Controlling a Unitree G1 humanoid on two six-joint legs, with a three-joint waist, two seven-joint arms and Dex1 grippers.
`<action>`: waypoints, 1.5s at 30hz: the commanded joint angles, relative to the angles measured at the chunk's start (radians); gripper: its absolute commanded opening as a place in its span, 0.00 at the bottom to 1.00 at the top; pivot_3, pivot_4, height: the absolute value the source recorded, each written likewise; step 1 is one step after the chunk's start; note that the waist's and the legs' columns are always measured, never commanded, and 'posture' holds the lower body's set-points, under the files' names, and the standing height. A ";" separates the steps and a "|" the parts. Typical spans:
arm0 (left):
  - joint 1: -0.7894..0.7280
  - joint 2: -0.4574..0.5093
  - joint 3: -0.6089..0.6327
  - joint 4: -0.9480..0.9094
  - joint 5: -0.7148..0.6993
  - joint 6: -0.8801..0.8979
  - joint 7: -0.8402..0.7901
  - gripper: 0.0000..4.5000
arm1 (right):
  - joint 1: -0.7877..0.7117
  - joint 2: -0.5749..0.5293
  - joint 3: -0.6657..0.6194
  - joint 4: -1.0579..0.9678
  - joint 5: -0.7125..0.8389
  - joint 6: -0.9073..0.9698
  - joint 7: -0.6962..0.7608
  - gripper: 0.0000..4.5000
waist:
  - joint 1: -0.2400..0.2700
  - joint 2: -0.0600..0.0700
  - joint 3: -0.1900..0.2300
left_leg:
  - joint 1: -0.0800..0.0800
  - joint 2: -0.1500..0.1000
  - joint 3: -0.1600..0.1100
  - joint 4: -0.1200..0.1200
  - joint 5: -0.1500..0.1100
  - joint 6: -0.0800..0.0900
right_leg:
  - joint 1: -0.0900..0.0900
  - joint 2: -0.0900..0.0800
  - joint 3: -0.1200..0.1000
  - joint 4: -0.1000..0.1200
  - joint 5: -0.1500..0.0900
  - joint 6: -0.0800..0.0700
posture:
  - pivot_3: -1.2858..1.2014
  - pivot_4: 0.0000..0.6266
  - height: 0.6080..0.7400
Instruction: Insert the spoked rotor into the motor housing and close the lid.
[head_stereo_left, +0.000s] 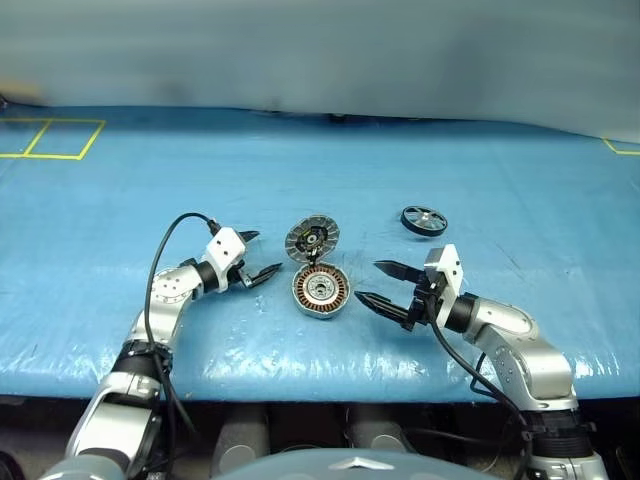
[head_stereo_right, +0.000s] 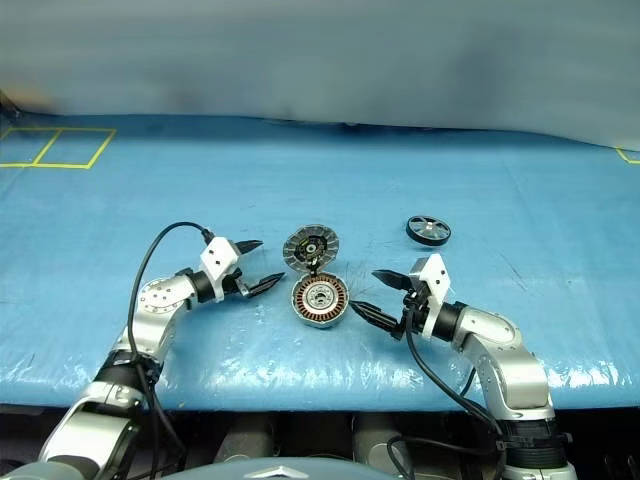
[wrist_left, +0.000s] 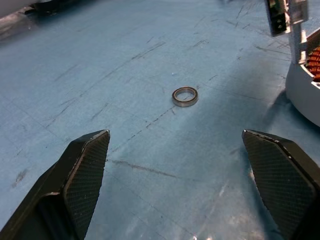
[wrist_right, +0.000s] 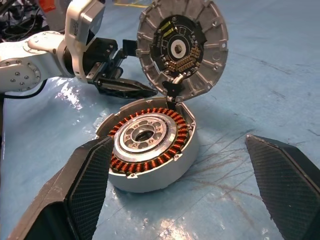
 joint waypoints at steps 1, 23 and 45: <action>-0.061 -0.016 -0.012 0.089 0.022 -0.053 -0.017 1.00 | -0.004 0.005 -0.012 -0.012 0.022 -0.040 -0.026 0.98 | -0.001 0.000 0.000 | 0.000 0.000 0.000 0.000 0.000 0.000 | 0.000 0.000 0.000 0.000 0.000 0.000 | 0.52 0.24 1.00; -0.301 -0.155 -0.068 0.517 0.160 -0.064 0.031 0.57 | 0.016 -0.001 0.005 -0.039 0.028 -0.069 -0.099 0.99 | 0.005 0.000 -0.001 | 0.001 -0.001 -0.001 0.002 0.000 0.000 | 0.003 0.000 0.000 0.000 0.001 0.001 | 0.52 0.24 1.00; -0.087 0.001 0.033 0.213 0.038 -0.062 -0.044 0.14 | -0.012 -0.015 0.049 0.049 -0.005 -0.130 -0.090 0.99 | -0.022 0.001 -0.002 | 0.009 0.001 0.001 -0.003 0.000 0.000 | 0.005 0.001 0.001 0.003 -0.001 -0.002 | 0.52 0.24 1.00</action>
